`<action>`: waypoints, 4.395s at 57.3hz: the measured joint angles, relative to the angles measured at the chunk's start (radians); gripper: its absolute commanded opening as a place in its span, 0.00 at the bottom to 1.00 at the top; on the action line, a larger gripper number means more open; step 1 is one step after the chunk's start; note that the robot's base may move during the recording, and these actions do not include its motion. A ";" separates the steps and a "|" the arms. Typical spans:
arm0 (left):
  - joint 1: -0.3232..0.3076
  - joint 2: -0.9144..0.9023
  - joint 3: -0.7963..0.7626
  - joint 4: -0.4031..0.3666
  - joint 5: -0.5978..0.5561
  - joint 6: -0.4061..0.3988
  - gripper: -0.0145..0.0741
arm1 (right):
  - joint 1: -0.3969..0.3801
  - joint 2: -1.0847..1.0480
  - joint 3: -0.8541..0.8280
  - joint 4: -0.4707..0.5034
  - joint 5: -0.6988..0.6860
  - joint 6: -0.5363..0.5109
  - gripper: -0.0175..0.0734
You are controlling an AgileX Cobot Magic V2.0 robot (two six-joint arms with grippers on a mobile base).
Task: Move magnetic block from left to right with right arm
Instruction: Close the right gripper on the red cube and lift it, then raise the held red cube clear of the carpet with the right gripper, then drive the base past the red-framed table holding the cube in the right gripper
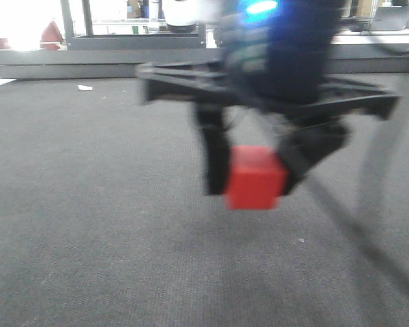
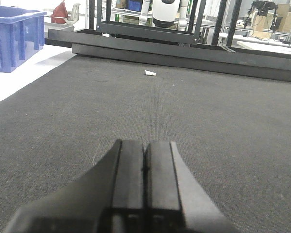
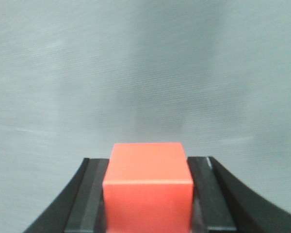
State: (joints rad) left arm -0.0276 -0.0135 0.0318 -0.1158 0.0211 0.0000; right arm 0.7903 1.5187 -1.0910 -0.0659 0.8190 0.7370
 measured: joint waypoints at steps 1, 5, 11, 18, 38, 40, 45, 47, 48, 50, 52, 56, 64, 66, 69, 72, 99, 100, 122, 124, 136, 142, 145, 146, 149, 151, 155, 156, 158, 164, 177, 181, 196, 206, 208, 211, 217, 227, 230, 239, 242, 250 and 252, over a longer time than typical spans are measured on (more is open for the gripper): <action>0.000 0.000 0.000 0.000 0.000 0.000 0.02 | -0.017 -0.014 0.022 0.006 -0.007 -0.017 0.58; 0.000 0.000 0.000 0.000 0.000 0.000 0.02 | -0.076 -0.077 0.084 0.028 -0.024 -0.121 0.58; 0.000 0.000 0.000 0.000 0.000 0.000 0.02 | -0.175 -0.170 0.163 0.066 -0.041 -0.277 0.58; 0.000 0.000 0.000 0.000 0.000 0.000 0.02 | -0.323 -0.269 0.251 0.097 -0.076 -0.472 0.58; 0.000 0.000 0.000 0.000 0.000 0.000 0.02 | -0.655 -0.551 0.462 0.184 -0.294 -0.778 0.58; 0.000 0.000 0.000 0.000 0.000 0.000 0.02 | -0.663 -0.583 0.488 0.184 -0.333 -0.782 0.58; 0.000 0.000 0.000 0.000 0.000 0.000 0.02 | -0.671 -0.664 0.553 0.182 -0.438 -0.788 0.58; 0.000 0.000 0.000 0.000 0.000 0.000 0.02 | -0.671 -0.694 0.575 0.182 -0.470 -0.788 0.58; 0.000 0.000 0.000 0.000 0.000 0.000 0.02 | -0.671 -0.716 0.585 0.182 -0.493 -0.788 0.58; 0.000 0.000 0.000 0.000 0.000 0.000 0.02 | -0.671 -0.756 0.611 0.182 -0.527 -0.788 0.58; 0.000 0.000 0.000 0.000 0.000 0.000 0.02 | -0.671 -0.789 0.635 0.182 -0.549 -0.790 0.58; 0.000 0.000 0.000 0.000 0.000 0.000 0.02 | -0.671 -0.874 0.678 0.173 -0.591 -0.790 0.58; 0.000 0.000 0.000 0.000 0.000 0.000 0.02 | -0.673 -1.034 0.738 0.131 -0.619 -0.791 0.58; 0.000 0.000 0.000 0.000 0.000 0.000 0.02 | -0.673 -1.076 0.752 0.120 -0.621 -0.791 0.58; 0.000 0.000 0.000 0.000 0.000 0.000 0.02 | -0.673 -1.141 0.771 0.116 -0.621 -0.791 0.58; 0.000 0.000 0.000 0.000 0.000 0.000 0.02 | -0.673 -1.194 0.789 0.111 -0.621 -0.791 0.58; 0.000 0.000 0.000 0.000 0.000 0.000 0.02 | -0.673 -1.331 0.806 0.106 -0.615 -0.793 0.58; 0.000 0.000 0.000 0.000 0.000 0.000 0.02 | -0.673 -1.331 0.806 0.106 -0.615 -0.793 0.58; 0.000 0.000 0.000 0.000 0.000 0.000 0.02 | -0.673 -1.331 0.806 0.106 -0.615 -0.793 0.58; 0.000 0.000 0.000 0.000 0.000 0.000 0.02 | -0.673 -1.331 0.806 0.106 -0.615 -0.793 0.58; 0.000 0.000 0.000 0.000 0.000 0.000 0.02 | -0.673 -1.331 0.806 0.106 -0.615 -0.793 0.58; 0.000 0.000 0.000 0.000 0.000 0.000 0.02 | -0.673 -1.331 0.806 0.106 -0.615 -0.793 0.58; 0.000 0.000 0.000 0.000 0.000 0.000 0.02 | -0.673 -1.331 0.806 0.106 -0.615 -0.793 0.58; 0.000 0.000 0.000 0.000 0.000 0.000 0.02 | -0.673 -1.331 0.806 0.106 -0.615 -0.793 0.58; 0.000 0.000 0.000 0.000 0.000 0.000 0.02 | -0.673 -1.331 0.806 0.106 -0.615 -0.793 0.58; 0.000 0.000 0.000 0.000 0.000 0.000 0.02 | -0.673 -1.331 0.806 0.106 -0.615 -0.793 0.58; 0.000 0.000 0.000 0.000 0.000 0.000 0.02 | -0.673 -1.331 0.806 0.106 -0.615 -0.793 0.58; 0.000 0.000 0.000 0.000 0.000 0.000 0.02 | -0.673 -1.331 0.806 0.106 -0.615 -0.793 0.58; 0.000 0.000 0.000 0.000 0.000 0.000 0.02 | -0.673 -1.331 0.806 0.106 -0.615 -0.793 0.58; 0.000 0.000 0.000 0.000 0.000 0.000 0.02 | -0.673 -1.331 0.806 0.106 -0.615 -0.795 0.58; 0.000 0.000 0.000 0.000 0.000 0.000 0.02 | -0.673 -1.331 0.806 0.106 -0.615 -0.795 0.58; 0.000 0.000 0.000 0.000 0.000 0.000 0.02 | -0.673 -1.331 0.806 0.106 -0.615 -0.795 0.58; 0.000 0.000 0.000 0.000 0.000 0.000 0.02 | -0.673 -1.331 0.806 0.106 -0.615 -0.795 0.58; 0.000 0.000 0.000 0.000 0.000 0.000 0.02 | -0.673 -1.331 0.806 0.106 -0.615 -0.795 0.58; 0.000 0.000 0.000 0.000 0.000 0.000 0.02 | -0.673 -1.331 0.806 0.106 -0.615 -0.795 0.58; 0.000 0.000 0.000 0.000 0.000 0.000 0.02 | -0.673 -1.331 0.806 0.106 -0.615 -0.795 0.58; 0.000 0.000 0.000 0.000 0.000 0.000 0.02 | -0.673 -1.331 0.806 0.106 -0.615 -0.795 0.58; 0.000 0.000 0.000 0.000 0.000 0.000 0.02 | -0.673 -1.331 0.806 0.106 -0.615 -0.795 0.58; 0.000 0.000 0.000 0.000 0.000 0.000 0.02 | -0.673 -1.331 0.806 0.106 -0.615 -0.795 0.58; 0.000 0.000 0.000 0.000 0.000 0.000 0.02 | -0.673 -1.331 0.806 0.106 -0.615 -0.795 0.58; 0.000 0.000 0.000 0.000 0.000 0.000 0.02 | -0.673 -1.331 0.806 0.106 -0.615 -0.795 0.58; 0.000 0.000 0.000 0.000 0.000 0.000 0.02 | -0.673 -1.331 0.806 0.106 -0.615 -0.795 0.58; 0.000 0.000 0.000 0.000 0.000 0.000 0.02 | -0.673 -1.331 0.806 0.106 -0.615 -0.795 0.58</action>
State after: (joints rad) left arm -0.0276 -0.0135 0.0318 -0.1158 0.0211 0.0000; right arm 0.1175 0.1880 -0.2855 0.0401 0.2043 -0.0578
